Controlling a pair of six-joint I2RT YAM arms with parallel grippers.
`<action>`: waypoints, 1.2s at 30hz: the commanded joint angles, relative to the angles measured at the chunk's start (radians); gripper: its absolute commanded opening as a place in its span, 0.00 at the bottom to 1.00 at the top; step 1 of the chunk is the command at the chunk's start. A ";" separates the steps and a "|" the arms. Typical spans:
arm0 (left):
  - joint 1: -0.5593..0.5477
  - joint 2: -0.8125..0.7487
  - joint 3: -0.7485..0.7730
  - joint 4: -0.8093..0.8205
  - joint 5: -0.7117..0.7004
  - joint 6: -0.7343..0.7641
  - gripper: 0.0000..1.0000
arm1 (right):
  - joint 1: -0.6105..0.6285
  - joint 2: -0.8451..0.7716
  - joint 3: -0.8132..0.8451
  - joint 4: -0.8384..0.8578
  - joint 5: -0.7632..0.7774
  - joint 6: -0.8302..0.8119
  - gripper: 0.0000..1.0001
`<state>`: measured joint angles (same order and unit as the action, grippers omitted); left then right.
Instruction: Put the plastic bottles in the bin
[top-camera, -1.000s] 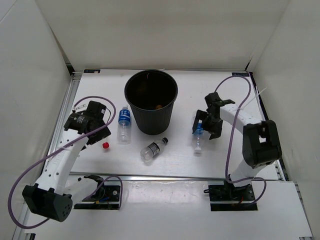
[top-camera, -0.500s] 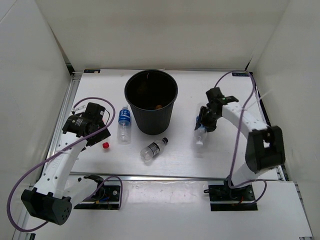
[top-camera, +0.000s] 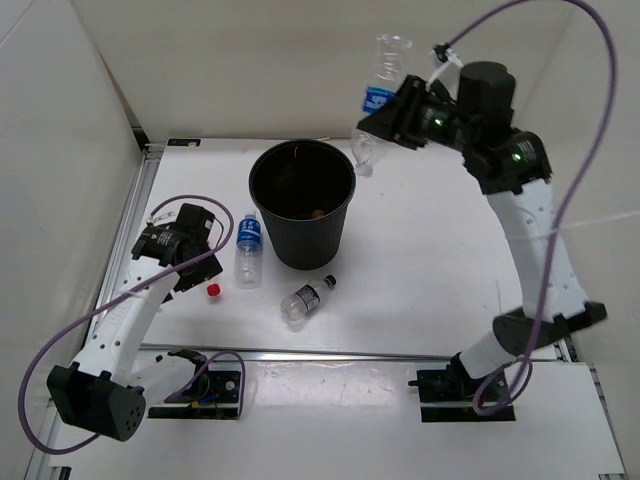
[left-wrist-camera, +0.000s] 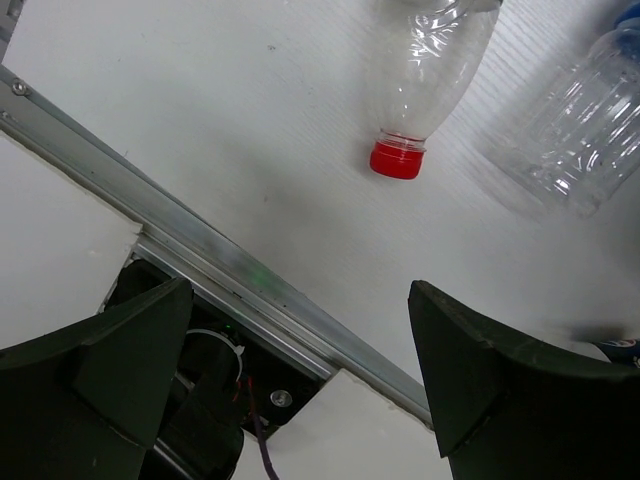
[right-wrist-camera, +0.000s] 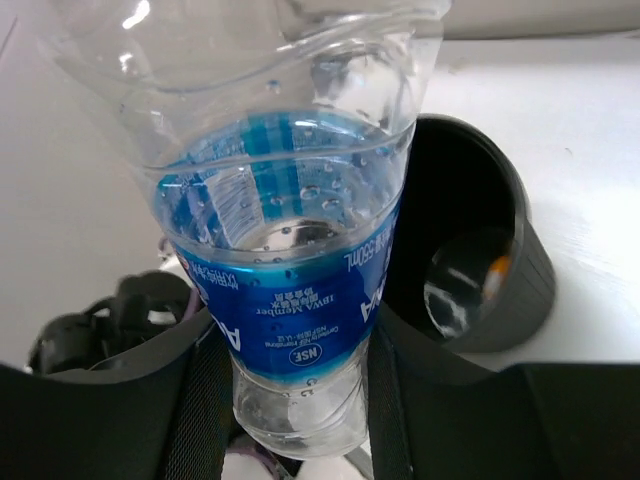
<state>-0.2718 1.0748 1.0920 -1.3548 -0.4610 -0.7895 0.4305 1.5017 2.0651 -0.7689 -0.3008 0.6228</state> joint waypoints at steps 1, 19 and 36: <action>-0.004 0.019 -0.003 0.002 -0.021 -0.008 1.00 | 0.048 0.192 0.148 -0.010 -0.028 0.011 0.27; -0.004 0.025 0.009 -0.007 -0.041 -0.027 1.00 | 0.249 0.309 0.093 0.069 0.212 -0.166 1.00; 0.312 0.398 0.164 0.222 0.148 0.073 1.00 | 0.238 -0.326 -0.422 -0.069 0.165 -0.121 1.00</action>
<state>0.0227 1.4197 1.2324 -1.2617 -0.4198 -0.7666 0.6678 1.2072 1.6718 -0.8001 -0.0418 0.5198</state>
